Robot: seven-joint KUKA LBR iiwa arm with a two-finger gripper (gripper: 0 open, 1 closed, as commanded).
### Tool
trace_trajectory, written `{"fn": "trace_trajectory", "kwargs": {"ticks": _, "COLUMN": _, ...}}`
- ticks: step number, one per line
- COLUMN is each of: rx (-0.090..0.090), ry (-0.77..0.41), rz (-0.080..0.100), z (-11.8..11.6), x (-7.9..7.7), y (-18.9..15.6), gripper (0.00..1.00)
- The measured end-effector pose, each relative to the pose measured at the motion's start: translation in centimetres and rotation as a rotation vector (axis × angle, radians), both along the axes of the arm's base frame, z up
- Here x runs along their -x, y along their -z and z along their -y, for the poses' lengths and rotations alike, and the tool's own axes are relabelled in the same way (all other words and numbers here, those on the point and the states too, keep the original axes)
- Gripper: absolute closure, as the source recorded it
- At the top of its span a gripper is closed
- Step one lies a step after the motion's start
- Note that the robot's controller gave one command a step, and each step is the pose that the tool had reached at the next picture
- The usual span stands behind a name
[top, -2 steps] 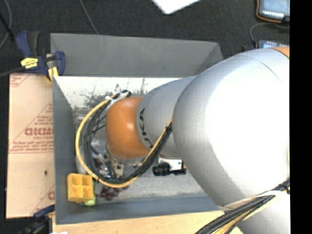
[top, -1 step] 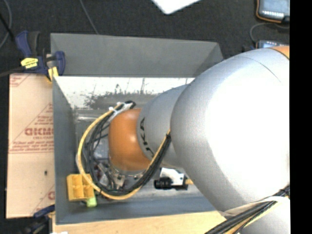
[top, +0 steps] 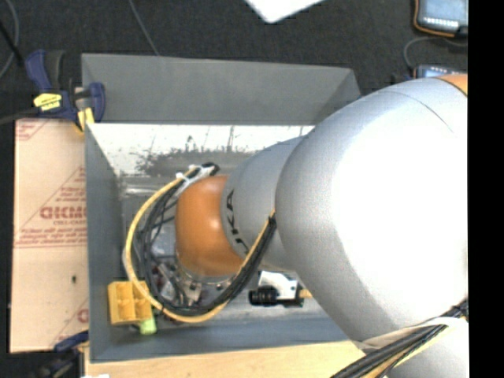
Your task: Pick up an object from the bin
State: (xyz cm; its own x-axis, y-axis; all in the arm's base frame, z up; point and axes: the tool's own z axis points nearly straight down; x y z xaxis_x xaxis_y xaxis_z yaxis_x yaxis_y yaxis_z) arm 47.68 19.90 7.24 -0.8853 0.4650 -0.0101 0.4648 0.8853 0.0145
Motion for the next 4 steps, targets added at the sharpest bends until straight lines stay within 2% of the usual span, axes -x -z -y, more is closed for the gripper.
{"fn": "trace_trajectory", "kwargs": {"ticks": 2, "rx": -0.001, "ry": 0.000, "rz": 0.001, "z": 0.0, "x": 0.0, "y": -0.3, "gripper": 1.00}}
{"fn": "trace_trajectory", "kwargs": {"ticks": 3, "rx": 0.002, "ry": 0.001, "rz": -0.006, "z": 0.1, "x": 0.1, "y": -1.0, "gripper": 1.00}}
{"fn": "trace_trajectory", "kwargs": {"ticks": 4, "rx": 0.003, "ry": 0.001, "rz": -0.007, "z": 0.2, "x": 0.2, "y": -2.8, "gripper": 1.00}}
